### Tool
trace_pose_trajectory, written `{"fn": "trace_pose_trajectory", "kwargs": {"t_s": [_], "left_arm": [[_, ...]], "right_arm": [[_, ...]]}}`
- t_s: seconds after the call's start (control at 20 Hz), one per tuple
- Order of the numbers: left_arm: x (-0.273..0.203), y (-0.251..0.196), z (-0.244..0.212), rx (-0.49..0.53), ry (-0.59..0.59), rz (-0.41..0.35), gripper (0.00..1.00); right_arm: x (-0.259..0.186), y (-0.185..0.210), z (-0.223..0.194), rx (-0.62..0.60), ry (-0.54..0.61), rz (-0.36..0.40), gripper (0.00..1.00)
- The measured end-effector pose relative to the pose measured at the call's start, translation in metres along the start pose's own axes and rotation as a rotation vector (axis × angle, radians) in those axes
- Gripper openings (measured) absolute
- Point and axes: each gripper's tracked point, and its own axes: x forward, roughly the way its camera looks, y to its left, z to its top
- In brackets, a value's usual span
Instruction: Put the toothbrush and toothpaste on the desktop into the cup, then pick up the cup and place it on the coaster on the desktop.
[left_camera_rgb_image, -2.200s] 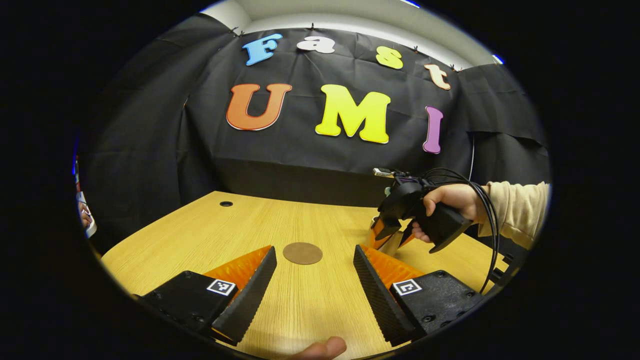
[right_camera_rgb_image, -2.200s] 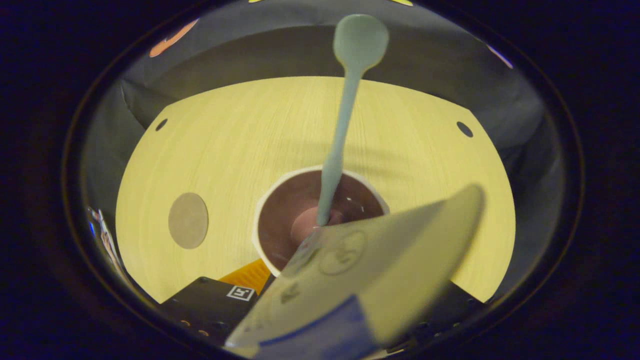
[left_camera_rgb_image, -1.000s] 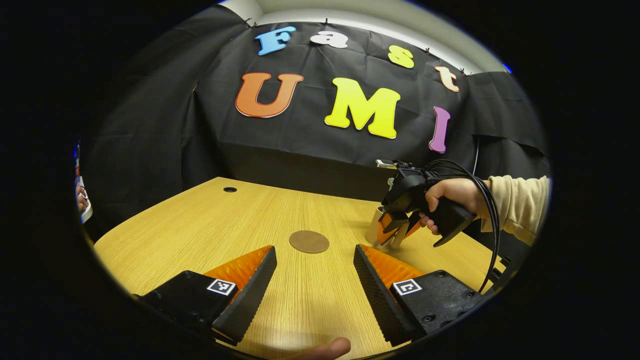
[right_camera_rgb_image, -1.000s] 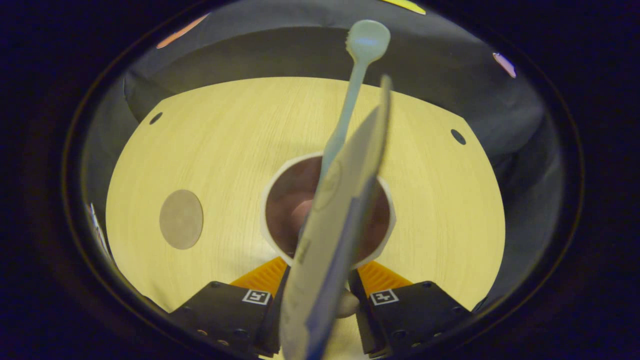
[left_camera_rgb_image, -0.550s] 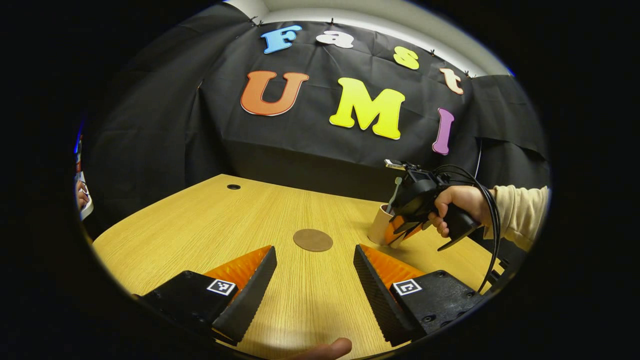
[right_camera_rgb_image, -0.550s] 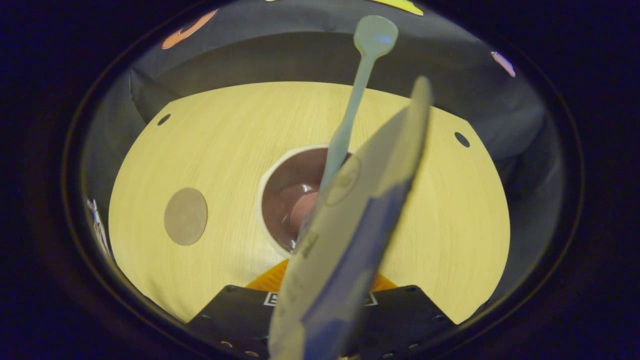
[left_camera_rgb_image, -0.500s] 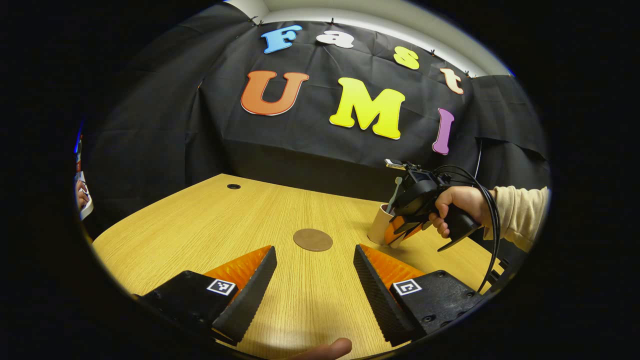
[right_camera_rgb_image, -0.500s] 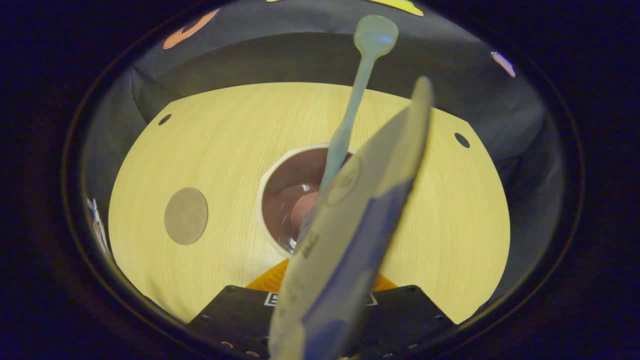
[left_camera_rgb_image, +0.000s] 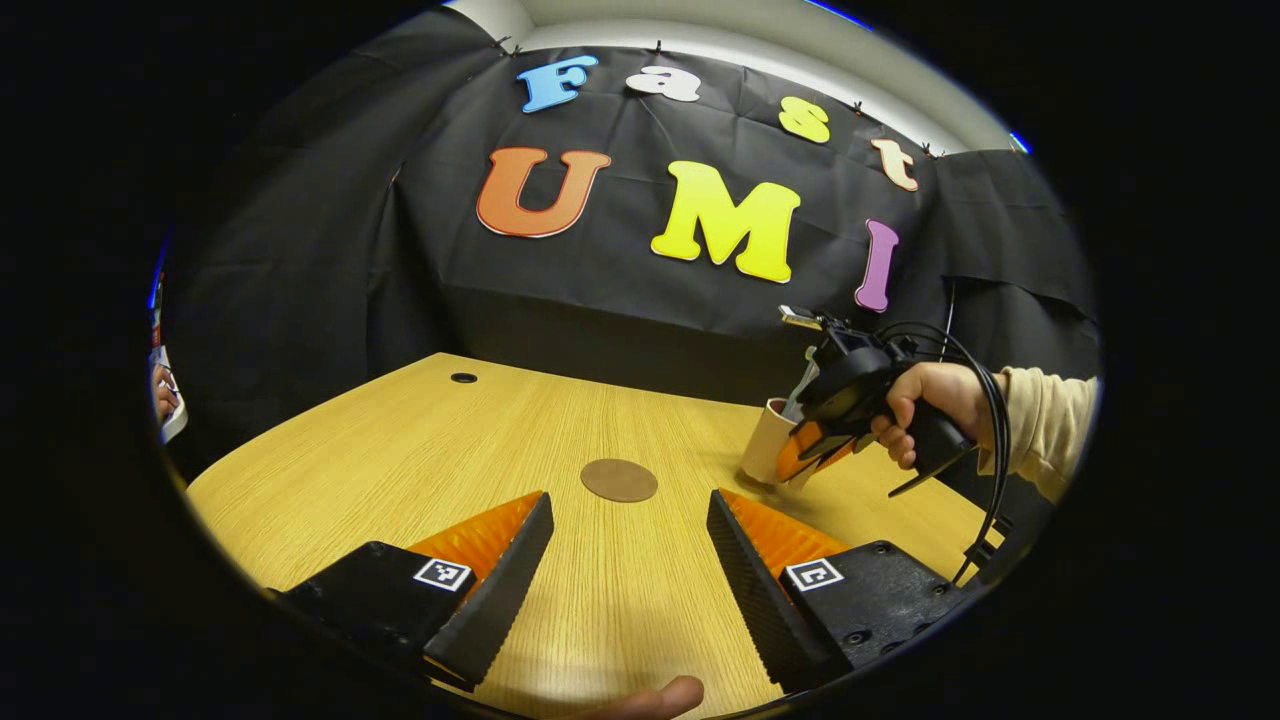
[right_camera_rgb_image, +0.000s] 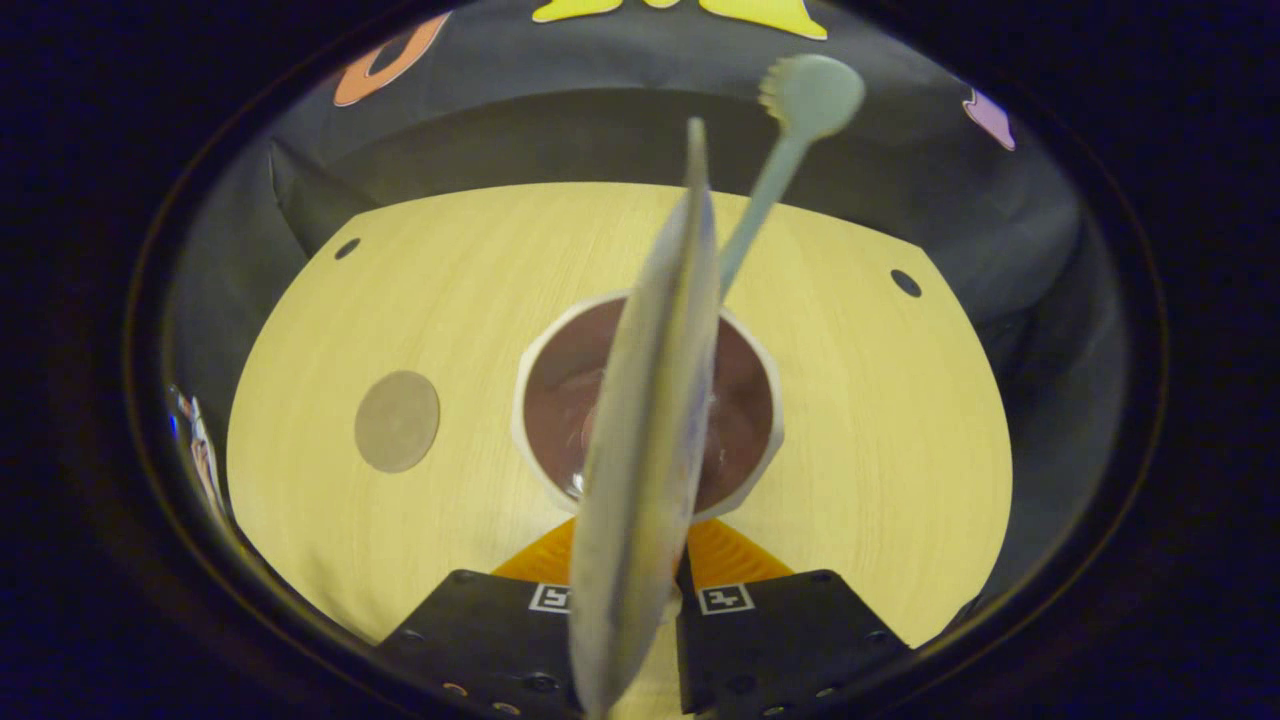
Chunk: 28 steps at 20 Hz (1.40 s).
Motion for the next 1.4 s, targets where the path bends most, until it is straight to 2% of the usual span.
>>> {"fn": "trace_pose_trajectory", "kwargs": {"t_s": [0.35, 0.8, 1.05, 1.4], "left_arm": [[-0.014, 0.012, 0.005, 0.016, -0.038, 0.001, 0.98], [-0.029, 0.033, 0.010, 0.123, -0.105, 0.018, 0.98], [-0.035, 0.027, 0.012, 0.189, -0.157, 0.000, 0.98], [-0.035, 0.029, 0.004, 0.167, -0.123, 0.012, 0.98]], "right_arm": [[-0.028, 0.043, 0.017, -0.067, -0.039, 0.023, 0.26], [0.001, 0.143, 0.004, -0.235, 0.024, 0.071, 0.26], [0.013, 0.187, -0.001, -0.316, 0.058, 0.101, 0.26], [0.015, 0.189, -0.006, -0.318, 0.072, 0.113, 0.27]]}}
